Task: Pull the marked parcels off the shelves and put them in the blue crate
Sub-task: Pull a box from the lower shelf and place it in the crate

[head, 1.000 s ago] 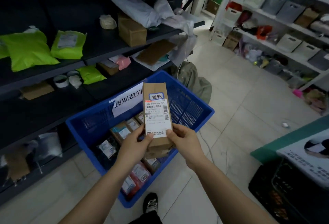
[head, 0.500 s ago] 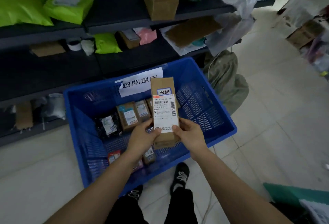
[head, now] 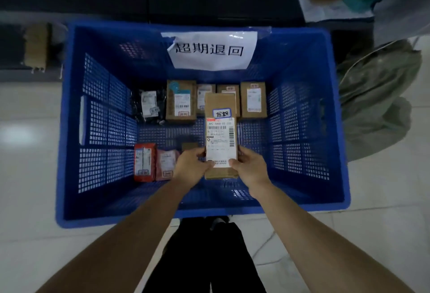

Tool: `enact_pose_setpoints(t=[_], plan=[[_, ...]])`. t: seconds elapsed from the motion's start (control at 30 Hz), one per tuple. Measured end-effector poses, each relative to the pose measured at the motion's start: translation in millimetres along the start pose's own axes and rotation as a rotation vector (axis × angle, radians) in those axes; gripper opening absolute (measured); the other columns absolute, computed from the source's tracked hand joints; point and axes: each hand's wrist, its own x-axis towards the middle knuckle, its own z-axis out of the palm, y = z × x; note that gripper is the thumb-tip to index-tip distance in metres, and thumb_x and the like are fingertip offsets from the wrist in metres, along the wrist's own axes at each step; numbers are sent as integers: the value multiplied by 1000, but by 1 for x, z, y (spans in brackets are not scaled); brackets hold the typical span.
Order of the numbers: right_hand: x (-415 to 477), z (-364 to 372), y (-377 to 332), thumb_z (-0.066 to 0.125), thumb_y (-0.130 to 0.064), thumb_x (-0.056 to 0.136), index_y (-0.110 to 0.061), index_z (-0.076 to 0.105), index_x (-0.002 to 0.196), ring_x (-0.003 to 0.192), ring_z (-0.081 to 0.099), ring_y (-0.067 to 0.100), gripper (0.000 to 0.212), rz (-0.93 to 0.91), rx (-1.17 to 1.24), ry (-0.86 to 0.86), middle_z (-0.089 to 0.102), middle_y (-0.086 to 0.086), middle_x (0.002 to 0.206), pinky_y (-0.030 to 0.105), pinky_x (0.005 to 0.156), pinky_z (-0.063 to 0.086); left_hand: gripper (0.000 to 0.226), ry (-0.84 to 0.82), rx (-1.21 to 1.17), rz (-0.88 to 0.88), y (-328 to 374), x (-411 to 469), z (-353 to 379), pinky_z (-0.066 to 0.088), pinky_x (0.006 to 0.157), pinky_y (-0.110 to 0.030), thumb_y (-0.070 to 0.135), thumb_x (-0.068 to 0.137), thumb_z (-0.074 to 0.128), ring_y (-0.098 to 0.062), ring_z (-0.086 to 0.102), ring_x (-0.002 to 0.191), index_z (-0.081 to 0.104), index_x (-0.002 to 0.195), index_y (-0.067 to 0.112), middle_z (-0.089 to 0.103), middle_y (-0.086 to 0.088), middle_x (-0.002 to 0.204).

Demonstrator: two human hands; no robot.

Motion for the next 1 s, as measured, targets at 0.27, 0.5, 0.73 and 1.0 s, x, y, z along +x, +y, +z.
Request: enact_pose_setpoints(t=[0.27, 0.5, 0.73, 1.0], plan=[[108, 36, 87, 64, -1, 86, -15, 66, 120, 99, 63, 10, 36, 92, -115, -50, 69, 0, 118, 20, 84, 49, 32, -20, 207, -106, -79, 112, 38, 56, 84, -36, 15, 77, 76, -16, 66, 92, 72, 109, 18, 71, 3, 103], [194, 77, 167, 66, -1, 82, -15, 68, 116, 97, 64, 16, 36, 187, -187, -38, 70, -1, 110, 28, 87, 53, 35, -20, 334, -193, -150, 193, 75, 50, 78, -25, 14, 82, 73, -20, 65, 100, 67, 117, 12, 69, -4, 113], [249, 105, 224, 69, -2, 77, -10, 71, 105, 93, 65, 20, 29, 184, -340, -60, 71, 7, 105, 34, 85, 56, 31, -27, 477, -210, -209, 246, 102, 43, 71, -24, 19, 84, 69, -21, 62, 99, 67, 115, 13, 68, -6, 114], [282, 120, 262, 56, -1, 82, -13, 73, 79, 88, 64, 17, 21, 157, -596, -141, 73, 3, 95, 22, 74, 50, 28, -110, 631, -234, -252, 271, 120, 46, 75, -31, 24, 86, 63, -27, 62, 101, 64, 110, 8, 66, -11, 111]])
